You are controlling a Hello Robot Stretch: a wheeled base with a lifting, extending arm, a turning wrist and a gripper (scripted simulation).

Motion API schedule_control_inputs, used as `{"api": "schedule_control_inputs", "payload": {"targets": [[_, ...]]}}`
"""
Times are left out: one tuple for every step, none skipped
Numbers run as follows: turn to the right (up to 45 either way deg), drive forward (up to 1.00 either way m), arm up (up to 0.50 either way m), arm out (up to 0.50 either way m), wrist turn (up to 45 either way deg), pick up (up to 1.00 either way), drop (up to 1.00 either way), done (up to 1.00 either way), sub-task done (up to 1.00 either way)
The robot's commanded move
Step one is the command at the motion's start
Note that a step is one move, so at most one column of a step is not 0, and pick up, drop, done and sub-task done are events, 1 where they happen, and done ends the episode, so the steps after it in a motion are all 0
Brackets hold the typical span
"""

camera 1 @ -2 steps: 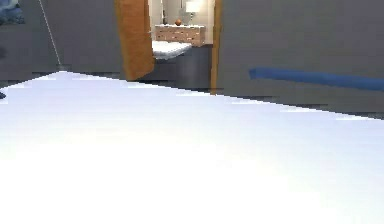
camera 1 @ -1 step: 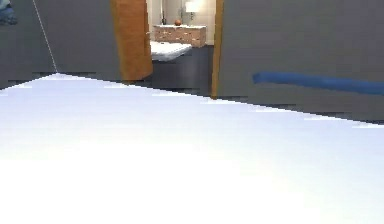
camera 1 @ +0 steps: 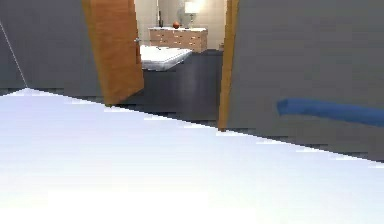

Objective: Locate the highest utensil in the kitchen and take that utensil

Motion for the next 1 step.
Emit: {"api": "schedule_control_inputs", "payload": {"targets": [[0.0,1.00,0.00,0.00,0.0,0.00,0.00,0.00,0.00]]}}
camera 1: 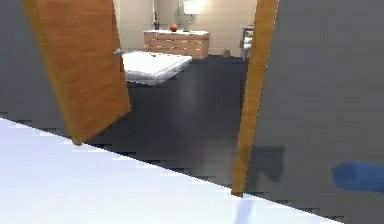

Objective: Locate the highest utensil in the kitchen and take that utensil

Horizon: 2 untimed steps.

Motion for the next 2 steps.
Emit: {"api": "schedule_control_inputs", "payload": {"targets": [[-3.0,0.00,0.00,0.00,0.0,0.00,0.00,0.00,0.00],[0.0,1.00,0.00,0.00,0.0,0.00,0.00,0.00,0.00]]}}
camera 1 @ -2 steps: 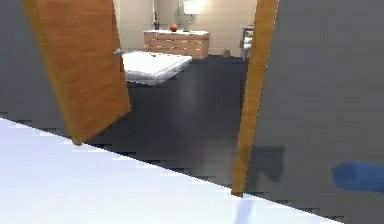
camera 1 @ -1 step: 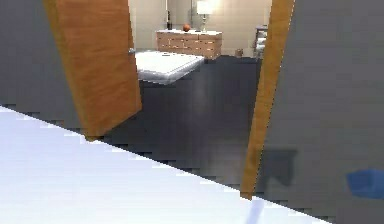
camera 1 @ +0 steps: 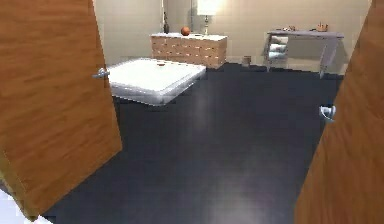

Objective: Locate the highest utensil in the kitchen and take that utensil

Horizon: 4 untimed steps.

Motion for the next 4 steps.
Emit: {"api": "schedule_control_inputs", "payload": {"targets": [[-6.0,0.00,0.00,0.00,0.0,0.00,0.00,0.00,0.00],[0.0,0.20,0.00,0.00,0.0,0.00,0.00,0.00,0.00],[24.0,0.00,0.00,0.00,0.0,0.00,0.00,0.00,0.00],[0.0,1.00,0.00,0.00,0.0,0.00,0.00,0.00,0.00]]}}
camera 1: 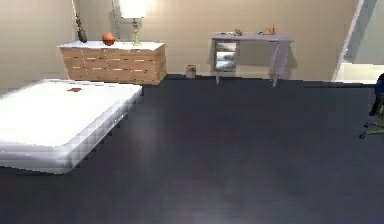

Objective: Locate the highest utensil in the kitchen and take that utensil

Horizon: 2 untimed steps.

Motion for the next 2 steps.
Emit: {"api": "schedule_control_inputs", "payload": {"targets": [[6.0,0.00,0.00,0.00,0.0,0.00,0.00,0.00,0.00],[3.0,0.00,0.00,0.00,0.0,0.00,0.00,0.00,0.00]]}}
